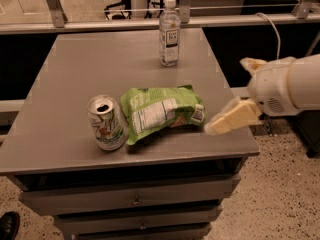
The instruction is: Move green rice chip bag near 7up can
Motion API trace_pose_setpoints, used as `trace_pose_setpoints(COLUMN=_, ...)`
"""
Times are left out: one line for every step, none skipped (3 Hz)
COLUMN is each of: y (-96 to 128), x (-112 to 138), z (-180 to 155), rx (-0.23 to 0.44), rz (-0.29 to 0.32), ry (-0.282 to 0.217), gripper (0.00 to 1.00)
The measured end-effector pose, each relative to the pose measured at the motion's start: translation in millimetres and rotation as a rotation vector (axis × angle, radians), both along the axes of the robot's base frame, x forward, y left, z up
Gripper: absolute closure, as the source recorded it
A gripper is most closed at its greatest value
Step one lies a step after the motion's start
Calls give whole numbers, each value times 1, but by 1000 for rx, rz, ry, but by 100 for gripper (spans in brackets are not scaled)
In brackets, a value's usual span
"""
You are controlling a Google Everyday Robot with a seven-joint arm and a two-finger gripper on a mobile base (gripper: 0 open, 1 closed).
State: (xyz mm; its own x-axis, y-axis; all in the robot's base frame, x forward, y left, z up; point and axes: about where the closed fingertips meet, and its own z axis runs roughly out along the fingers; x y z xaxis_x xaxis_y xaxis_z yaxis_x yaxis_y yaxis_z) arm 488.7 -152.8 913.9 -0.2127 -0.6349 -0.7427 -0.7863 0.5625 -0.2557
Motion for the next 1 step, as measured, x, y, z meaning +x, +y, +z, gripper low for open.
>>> trace_pose_setpoints(y=-16, x=-7, z=4, rx=1, rz=-34, ry=-8, gripper=0)
